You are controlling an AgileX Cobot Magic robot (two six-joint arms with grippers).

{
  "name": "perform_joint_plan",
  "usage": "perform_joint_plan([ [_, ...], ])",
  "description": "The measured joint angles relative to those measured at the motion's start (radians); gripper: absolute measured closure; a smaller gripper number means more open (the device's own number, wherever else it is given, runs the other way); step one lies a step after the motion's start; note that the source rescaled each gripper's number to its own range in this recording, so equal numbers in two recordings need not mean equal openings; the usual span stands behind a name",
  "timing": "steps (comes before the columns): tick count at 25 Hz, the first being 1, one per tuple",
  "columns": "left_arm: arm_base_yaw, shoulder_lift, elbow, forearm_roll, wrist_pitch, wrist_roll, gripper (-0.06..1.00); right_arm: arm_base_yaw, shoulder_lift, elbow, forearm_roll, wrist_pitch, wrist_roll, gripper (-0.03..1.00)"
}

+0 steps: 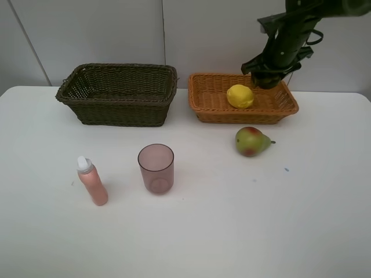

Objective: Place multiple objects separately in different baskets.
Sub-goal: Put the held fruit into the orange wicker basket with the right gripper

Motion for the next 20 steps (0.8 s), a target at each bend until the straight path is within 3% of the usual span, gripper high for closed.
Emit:
perform_joint_plan([
  [7,0.000,0.000,0.000,0.000,0.000,0.000,-0.06,-0.031,0.121,-0.099,-0.001,-0.007,-0.012,0.88],
  [20,0.000,0.000,0.000,0.000,0.000,0.000,-0.06,-0.051,0.144,-0.105,-0.004,-0.052,-0.012,0.88],
])
